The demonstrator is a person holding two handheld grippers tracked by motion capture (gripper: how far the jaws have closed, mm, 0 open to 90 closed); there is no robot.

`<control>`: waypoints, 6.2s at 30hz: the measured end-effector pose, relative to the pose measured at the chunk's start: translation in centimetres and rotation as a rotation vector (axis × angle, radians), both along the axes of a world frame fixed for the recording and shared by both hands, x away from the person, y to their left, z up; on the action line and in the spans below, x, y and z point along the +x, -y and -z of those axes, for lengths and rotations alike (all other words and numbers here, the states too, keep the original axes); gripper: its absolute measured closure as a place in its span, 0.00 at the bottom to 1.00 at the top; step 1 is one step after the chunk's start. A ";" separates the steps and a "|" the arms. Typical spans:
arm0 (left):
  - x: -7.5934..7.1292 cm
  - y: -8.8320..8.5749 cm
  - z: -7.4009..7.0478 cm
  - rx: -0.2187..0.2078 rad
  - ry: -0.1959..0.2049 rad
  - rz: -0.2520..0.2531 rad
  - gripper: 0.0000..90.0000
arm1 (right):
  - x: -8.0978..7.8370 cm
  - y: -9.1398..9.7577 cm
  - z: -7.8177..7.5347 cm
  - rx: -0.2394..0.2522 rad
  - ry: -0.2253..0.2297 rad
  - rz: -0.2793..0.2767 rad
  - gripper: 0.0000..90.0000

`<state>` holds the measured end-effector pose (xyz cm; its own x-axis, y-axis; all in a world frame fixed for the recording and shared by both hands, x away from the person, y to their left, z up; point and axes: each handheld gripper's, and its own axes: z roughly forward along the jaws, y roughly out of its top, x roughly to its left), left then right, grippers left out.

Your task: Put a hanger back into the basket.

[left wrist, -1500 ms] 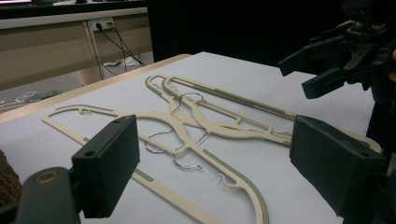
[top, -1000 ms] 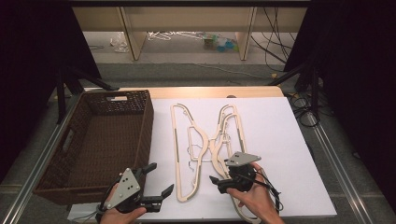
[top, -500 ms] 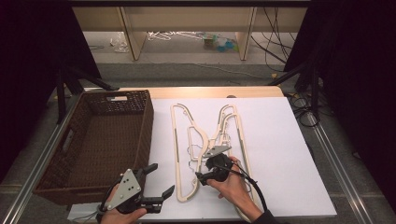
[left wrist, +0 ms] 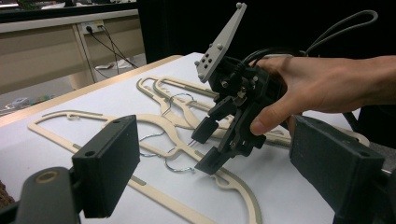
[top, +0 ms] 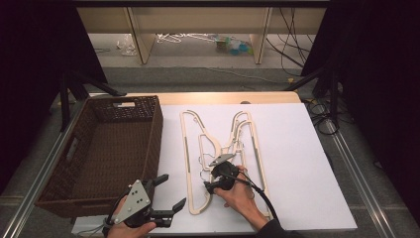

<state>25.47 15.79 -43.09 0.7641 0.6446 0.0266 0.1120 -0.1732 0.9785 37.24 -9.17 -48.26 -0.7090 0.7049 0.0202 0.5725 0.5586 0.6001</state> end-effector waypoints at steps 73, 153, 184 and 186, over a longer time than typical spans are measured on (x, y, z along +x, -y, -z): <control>-0.1 0.4 0.1 0.005 -0.005 0.018 0.18 | 1.3 7.3 -3.7 -0.047 -0.151 -0.016 0.83; 11.1 11.2 1.9 0.195 -0.283 0.105 0.25 | -4.9 15.0 -8.6 -0.299 -0.007 -0.238 0.88; 13.3 13.3 -0.5 0.433 -0.161 0.350 0.78 | -5.3 15.8 -9.4 -0.281 0.060 -0.316 0.88; 12.8 13.1 -1.0 0.427 -0.156 0.373 0.80 | -5.3 16.0 -9.6 -0.270 0.062 -0.325 0.85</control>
<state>38.30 2.73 -42.08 0.9530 0.2880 0.0939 0.1045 -0.6035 0.7905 31.98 -25.22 -38.67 -0.8890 0.4190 -0.1847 0.3082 0.8458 0.4354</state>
